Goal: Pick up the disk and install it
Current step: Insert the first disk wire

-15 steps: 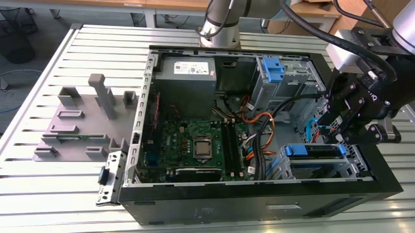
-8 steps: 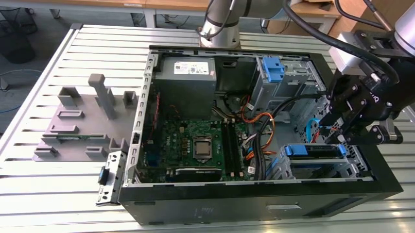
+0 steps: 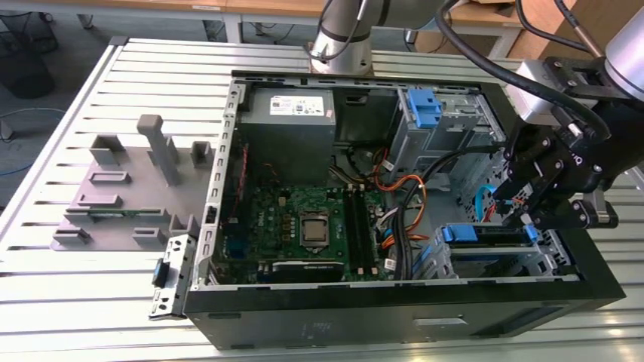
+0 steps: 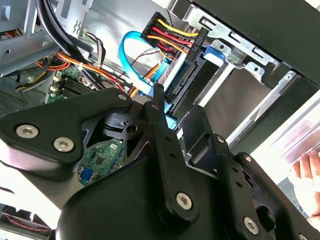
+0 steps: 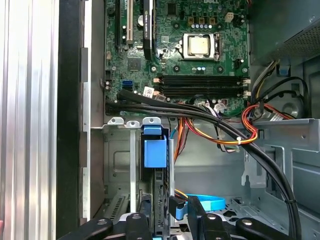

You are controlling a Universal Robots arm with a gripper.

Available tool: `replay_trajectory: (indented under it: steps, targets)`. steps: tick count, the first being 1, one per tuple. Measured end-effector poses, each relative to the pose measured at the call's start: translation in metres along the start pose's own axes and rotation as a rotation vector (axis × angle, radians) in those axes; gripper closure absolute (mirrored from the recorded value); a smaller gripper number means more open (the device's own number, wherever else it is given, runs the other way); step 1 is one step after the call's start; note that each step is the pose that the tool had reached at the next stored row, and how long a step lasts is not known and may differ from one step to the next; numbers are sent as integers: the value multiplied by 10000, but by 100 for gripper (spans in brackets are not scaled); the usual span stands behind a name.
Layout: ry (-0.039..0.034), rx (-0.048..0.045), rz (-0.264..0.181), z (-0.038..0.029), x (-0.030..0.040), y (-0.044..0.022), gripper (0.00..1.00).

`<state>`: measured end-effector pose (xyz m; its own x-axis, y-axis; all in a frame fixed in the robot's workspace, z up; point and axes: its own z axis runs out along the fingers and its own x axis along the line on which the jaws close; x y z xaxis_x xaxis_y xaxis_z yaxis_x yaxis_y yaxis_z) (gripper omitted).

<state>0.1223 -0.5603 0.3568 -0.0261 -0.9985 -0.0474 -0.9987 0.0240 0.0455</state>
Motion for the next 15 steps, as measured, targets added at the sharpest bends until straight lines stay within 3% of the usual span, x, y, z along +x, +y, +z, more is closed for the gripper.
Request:
replay_trajectory:
  steps: [9,11,14,15]
  targets:
    - [-1,0,0,3,0,0,59]
    - [1,0,-1,2,0,0,65]
    - [2,0,0,2,0,0,83]
    - [3,0,0,2,0,0,83]
